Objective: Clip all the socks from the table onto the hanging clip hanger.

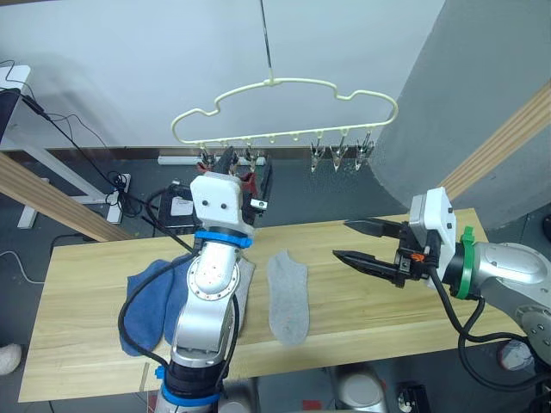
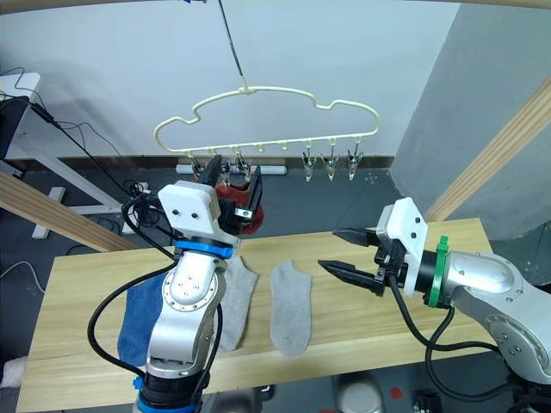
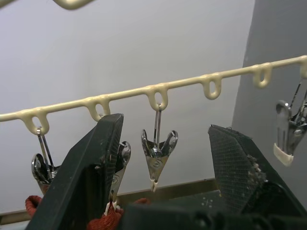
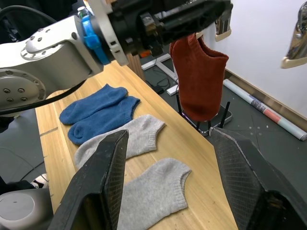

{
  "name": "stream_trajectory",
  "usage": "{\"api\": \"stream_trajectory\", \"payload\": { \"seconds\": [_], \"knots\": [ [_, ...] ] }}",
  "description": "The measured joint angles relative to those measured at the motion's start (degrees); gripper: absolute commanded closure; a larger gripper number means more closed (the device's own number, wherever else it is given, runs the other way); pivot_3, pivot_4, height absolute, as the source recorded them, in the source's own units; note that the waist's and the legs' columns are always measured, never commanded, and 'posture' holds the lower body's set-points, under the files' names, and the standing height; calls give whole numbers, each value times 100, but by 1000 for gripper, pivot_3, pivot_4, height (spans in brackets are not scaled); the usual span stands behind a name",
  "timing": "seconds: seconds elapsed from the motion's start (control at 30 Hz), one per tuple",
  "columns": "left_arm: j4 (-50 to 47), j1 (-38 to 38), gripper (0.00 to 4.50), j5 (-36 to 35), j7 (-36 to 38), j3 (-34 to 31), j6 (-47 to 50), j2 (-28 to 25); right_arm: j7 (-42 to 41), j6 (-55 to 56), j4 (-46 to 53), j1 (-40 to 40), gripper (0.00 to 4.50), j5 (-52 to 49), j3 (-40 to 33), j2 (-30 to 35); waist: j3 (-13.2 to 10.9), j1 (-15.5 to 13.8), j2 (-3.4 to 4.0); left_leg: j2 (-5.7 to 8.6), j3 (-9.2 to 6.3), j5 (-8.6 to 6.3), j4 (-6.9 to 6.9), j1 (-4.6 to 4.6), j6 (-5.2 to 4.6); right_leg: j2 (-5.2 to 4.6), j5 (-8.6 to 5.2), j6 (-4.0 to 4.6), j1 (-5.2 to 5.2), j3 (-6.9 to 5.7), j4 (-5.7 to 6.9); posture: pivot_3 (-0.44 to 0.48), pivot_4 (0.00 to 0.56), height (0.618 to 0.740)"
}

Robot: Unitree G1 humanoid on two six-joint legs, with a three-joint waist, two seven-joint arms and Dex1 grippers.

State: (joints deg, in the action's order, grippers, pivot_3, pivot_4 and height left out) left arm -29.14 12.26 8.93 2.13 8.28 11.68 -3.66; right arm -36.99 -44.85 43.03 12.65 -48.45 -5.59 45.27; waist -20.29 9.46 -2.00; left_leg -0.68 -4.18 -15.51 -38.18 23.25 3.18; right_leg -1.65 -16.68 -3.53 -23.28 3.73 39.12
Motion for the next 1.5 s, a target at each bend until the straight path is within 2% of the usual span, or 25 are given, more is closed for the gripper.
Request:
{"api": "stream_trajectory", "payload": {
  "seconds": [0.2,0.53,0.87,1.5],
  "knots": [
    [-2,-250,1399,-55,151,48,142,-37,-4,2,0,-21,1665,2,0,1,1,3,1,1,-1,0,-1,0,-1,0,1,-1,0,0,0,-317,321,740],
    [235,-200,1399,-116,239,35,700,66,-1,3,1,-20,1665,4,0,2,1,4,1,2,-1,1,-3,0,-1,1,2,0,0,-1,2,-324,318,740],
    [653,230,1399,-115,215,-99,537,47,48,3,7,-22,1665,4,0,2,3,6,0,2,1,1,-5,1,-2,1,5,-1,0,0,1,-329,315,740],
    [704,503,1399,-110,89,-207,379,88,89,3,8,-16,1665,-1,0,1,3,7,0,2,0,1,-9,2,-2,1,7,-1,0,0,2,-329,313,740]
  ]
}}
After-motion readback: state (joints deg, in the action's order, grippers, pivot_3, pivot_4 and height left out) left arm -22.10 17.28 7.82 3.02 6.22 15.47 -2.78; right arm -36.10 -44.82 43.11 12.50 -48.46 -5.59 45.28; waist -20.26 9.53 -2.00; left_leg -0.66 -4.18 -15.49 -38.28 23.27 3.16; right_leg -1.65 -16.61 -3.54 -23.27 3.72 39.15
